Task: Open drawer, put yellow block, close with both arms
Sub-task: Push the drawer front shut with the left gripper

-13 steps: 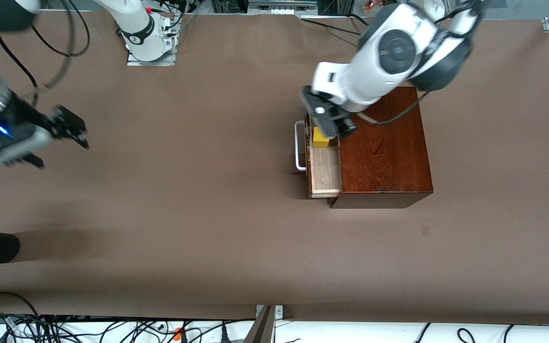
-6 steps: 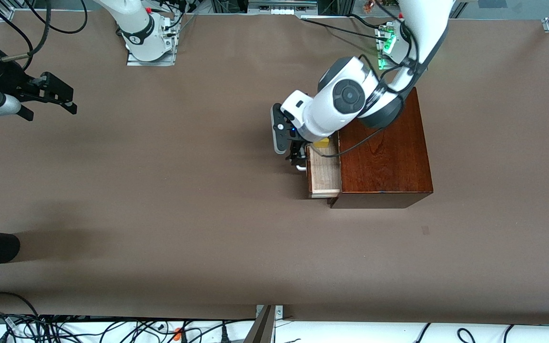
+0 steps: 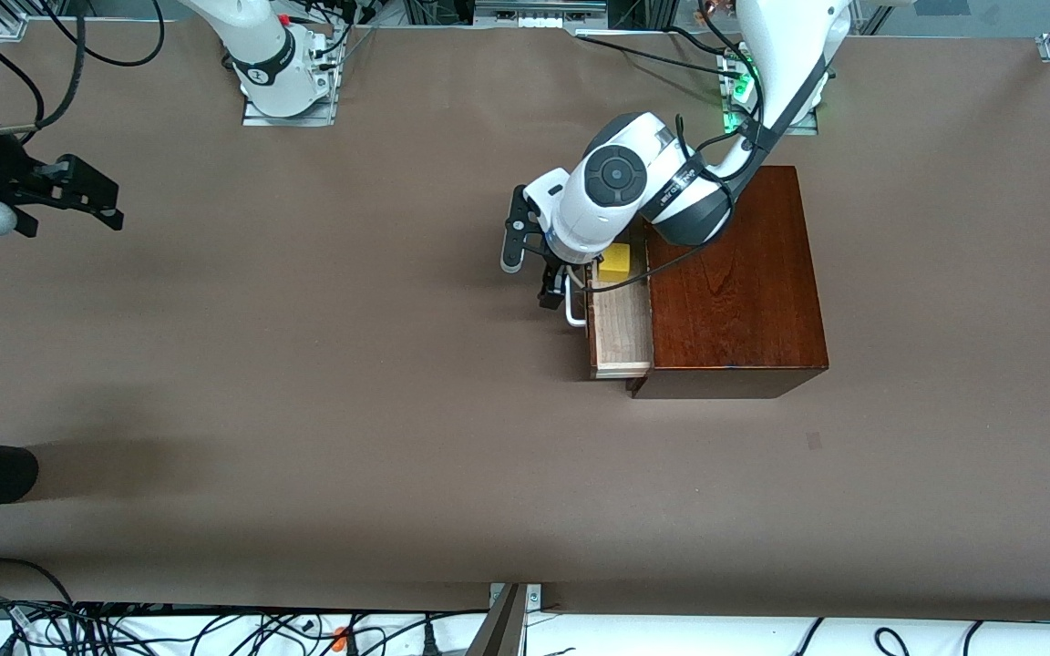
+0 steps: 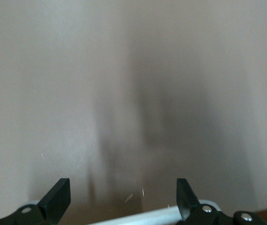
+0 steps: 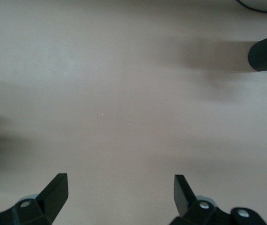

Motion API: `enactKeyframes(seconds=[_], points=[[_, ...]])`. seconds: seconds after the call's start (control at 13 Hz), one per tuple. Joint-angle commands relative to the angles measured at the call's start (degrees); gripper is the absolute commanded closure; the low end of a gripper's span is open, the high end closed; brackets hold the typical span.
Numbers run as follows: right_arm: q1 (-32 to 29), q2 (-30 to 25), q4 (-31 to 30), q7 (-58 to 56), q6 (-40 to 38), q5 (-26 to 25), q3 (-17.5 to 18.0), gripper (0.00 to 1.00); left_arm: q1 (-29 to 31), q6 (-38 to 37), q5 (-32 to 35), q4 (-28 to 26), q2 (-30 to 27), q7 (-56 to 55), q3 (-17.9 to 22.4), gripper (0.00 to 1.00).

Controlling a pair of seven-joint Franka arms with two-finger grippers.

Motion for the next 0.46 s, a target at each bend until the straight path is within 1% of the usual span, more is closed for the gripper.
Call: enactKeyframes(seconds=[0.0,0.23,0.39], points=[[0.2,0.2,1.1,0.0,-0.6,-2.7,0.4,0.00,0.7,-4.8,5.3,0.0,-0.6,1.2,1.0,0.00],[0.3,1.1,1.2,0.6,-0.5,-2.6,0.5,0.00,3.4,-9.0,6.0,0.1,-1.3,1.2,1.3,0.00],[-0.3,1.2,1.2,0.4,0.1,-0.4,-0.1,0.00,4.8,-11.4,6.0,0.2,-2.2,1.2,1.3,0.00]])
